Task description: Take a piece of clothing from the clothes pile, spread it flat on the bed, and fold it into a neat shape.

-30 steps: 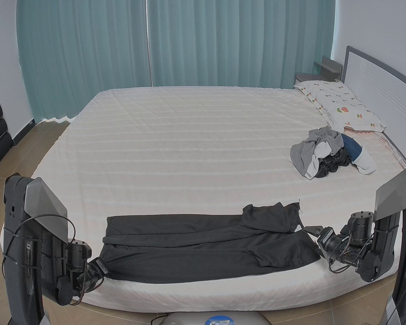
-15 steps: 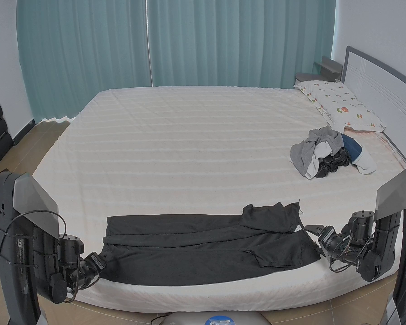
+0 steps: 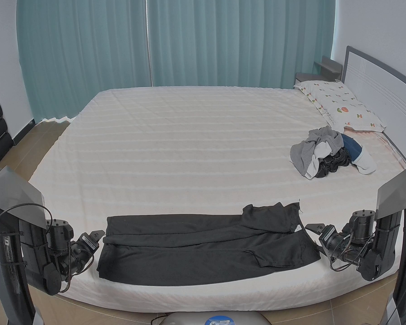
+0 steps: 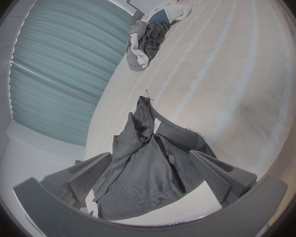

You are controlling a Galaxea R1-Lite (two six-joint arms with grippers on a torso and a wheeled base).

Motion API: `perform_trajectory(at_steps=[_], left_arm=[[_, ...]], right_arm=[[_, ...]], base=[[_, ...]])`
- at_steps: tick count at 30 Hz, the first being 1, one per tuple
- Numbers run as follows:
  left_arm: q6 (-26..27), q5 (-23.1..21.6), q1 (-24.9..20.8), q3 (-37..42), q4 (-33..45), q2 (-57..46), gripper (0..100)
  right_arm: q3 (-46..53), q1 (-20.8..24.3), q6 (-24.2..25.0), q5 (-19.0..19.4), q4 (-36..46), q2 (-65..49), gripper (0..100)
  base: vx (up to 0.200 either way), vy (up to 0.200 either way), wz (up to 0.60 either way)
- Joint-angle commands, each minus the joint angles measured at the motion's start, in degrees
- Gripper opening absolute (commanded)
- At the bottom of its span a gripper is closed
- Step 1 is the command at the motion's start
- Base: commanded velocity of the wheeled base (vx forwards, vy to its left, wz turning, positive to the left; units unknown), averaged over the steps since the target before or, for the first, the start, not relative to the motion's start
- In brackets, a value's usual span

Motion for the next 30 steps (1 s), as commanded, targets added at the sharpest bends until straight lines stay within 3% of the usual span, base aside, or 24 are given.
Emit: perform_trajectory(at_steps=[1, 6, 15, 19, 25, 30], left_arm=[[-0.1, -0.1, 0.8, -0.7, -0.5, -0.2, 100], [0.1, 0.0, 0.1, -1.2, -0.5, -0.2, 100], [0.3, 0.0, -1.1, -4.1, -0.2, 0.1, 100], [1.9, 0.1, -1.2, -9.1, 0.6, 1.2, 100], [5.0, 0.2, -1.2, -21.9, 10.9, 1.7, 100], [5.2, 0.2, -1.4, -26.7, 14.0, 5.7, 100]], right_arm=[[-0.2, 0.2, 0.0, 0.0, -0.4, 0.4, 100], [-0.2, 0.7, -0.1, 0.0, -0.4, 0.6, 100], [-1.0, 0.7, 0.0, 0.0, -0.4, 0.7, 100], [-1.0, 0.9, -0.1, 0.0, -0.4, 0.9, 100], [-0.9, 1.4, -0.3, -0.1, -0.4, 1.4, 100], [-0.9, 1.5, -0.3, 0.0, -0.4, 1.6, 100]], base=[[0.2, 0.0, 0.0], [0.2, 0.0, 0.0], [0.0, 0.0, 0.0], [0.0, 0.0, 0.0], [0.0, 0.0, 0.0], [0.0, 0.0, 0.0]])
